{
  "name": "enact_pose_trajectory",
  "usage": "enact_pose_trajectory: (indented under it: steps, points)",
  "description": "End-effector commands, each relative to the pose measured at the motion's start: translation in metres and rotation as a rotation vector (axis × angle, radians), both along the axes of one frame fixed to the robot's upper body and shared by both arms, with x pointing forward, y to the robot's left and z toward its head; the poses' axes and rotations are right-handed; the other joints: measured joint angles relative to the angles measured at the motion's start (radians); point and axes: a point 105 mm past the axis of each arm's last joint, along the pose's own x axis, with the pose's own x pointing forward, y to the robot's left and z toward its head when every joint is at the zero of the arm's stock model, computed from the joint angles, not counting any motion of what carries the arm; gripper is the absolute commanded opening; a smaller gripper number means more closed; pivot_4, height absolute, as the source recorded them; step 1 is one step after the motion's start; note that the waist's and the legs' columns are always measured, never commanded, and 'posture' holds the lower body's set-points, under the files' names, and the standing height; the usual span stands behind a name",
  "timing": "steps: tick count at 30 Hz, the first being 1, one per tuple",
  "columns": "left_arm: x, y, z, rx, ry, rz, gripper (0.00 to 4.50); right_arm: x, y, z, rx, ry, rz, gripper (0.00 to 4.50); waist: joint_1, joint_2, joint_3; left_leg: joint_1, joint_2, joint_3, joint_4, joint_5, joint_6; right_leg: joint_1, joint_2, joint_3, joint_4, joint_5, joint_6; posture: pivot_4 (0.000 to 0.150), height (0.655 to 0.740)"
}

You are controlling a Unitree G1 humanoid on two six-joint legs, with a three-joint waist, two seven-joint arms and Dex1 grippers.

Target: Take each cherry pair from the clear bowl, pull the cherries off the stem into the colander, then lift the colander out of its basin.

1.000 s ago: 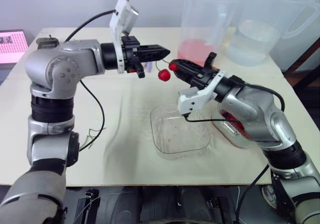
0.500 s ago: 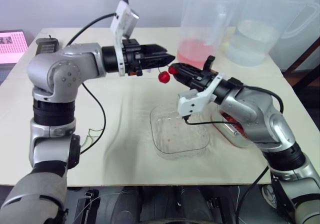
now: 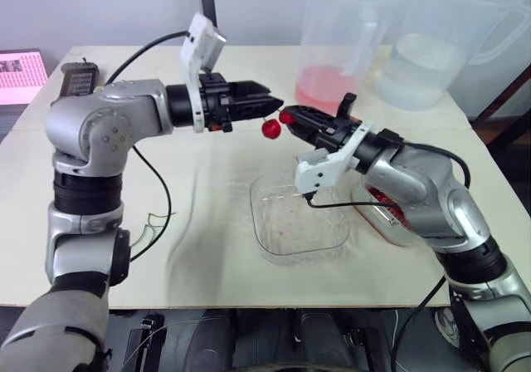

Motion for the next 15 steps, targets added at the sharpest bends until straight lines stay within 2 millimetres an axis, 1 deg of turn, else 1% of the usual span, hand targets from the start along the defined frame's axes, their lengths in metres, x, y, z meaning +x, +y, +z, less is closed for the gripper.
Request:
enact_pose_trajectory:
  steps: [1,4,9,11,13,14,15]
  points:
    - [-0.0055,-0.0013,0.0116,-0.012,-0.063,-0.016,1.51,-0.0024,-0.0022,0.0165,0.039,-0.049,0.002,0.71,0.000,0.000,0.000,0.000,0.000,0.000,0.000,0.000,0.000,0.000,0.000,0.000,0.000,0.000,0.000,0.150,0.7400]
    - [-0.0055,-0.0021,0.0108,-0.012,-0.064,-0.022,0.04,-0.0026,-0.0014,0.0173,0.041,-0.051,0.004,0.71,0.000,0.000,0.000,0.000,0.000,0.000,0.000,0.000,0.000,0.000,0.000,0.000,0.000,0.000,0.000,0.150,0.7400]
    - [-0.0049,-0.0024,0.0121,-0.017,-0.067,-0.026,0.04,-0.0032,-0.0010,0.0163,0.051,-0.035,0.008,0.71,0.000,0.000,0.000,0.000,0.000,0.000,0.000,0.000,0.000,0.000,0.000,0.000,0.000,0.000,0.000,0.150,0.7400]
    - [-0.0049,-0.0023,0.0121,-0.017,-0.066,-0.028,0.04,-0.0041,-0.0010,0.0127,0.067,0.016,0.017,0.71,0.000,0.000,0.000,0.000,0.000,0.000,0.000,0.000,0.000,0.000,0.000,0.000,0.000,0.000,0.000,0.150,0.7400]
    - [-0.0042,-0.0018,0.0123,-0.017,-0.067,-0.027,0.00,-0.0057,-0.0019,0.0118,0.095,0.060,0.026,1.52,0.000,0.000,0.000,0.000,0.000,0.000,0.000,0.000,0.000,0.000,0.000,0.000,0.000,0.000,0.000,0.150,0.7400]
    - [-0.0034,-0.0011,0.0124,-0.017,-0.069,-0.023,0.00,-0.0061,-0.0028,0.0112,0.103,0.083,0.029,1.84,0.000,0.000,0.000,0.000,0.000,0.000,0.000,0.000,0.000,0.000,0.000,0.000,0.000,0.000,0.000,0.150,0.7400]
    - [-0.0024,0.0000,0.0128,-0.015,-0.073,-0.019,0.00,-0.0065,-0.0044,0.0118,0.114,0.100,0.028,2.33,0.000,0.000,0.000,0.000,0.000,0.000,0.000,0.000,0.000,0.000,0.000,0.000,0.000,0.000,0.000,0.150,0.7400]
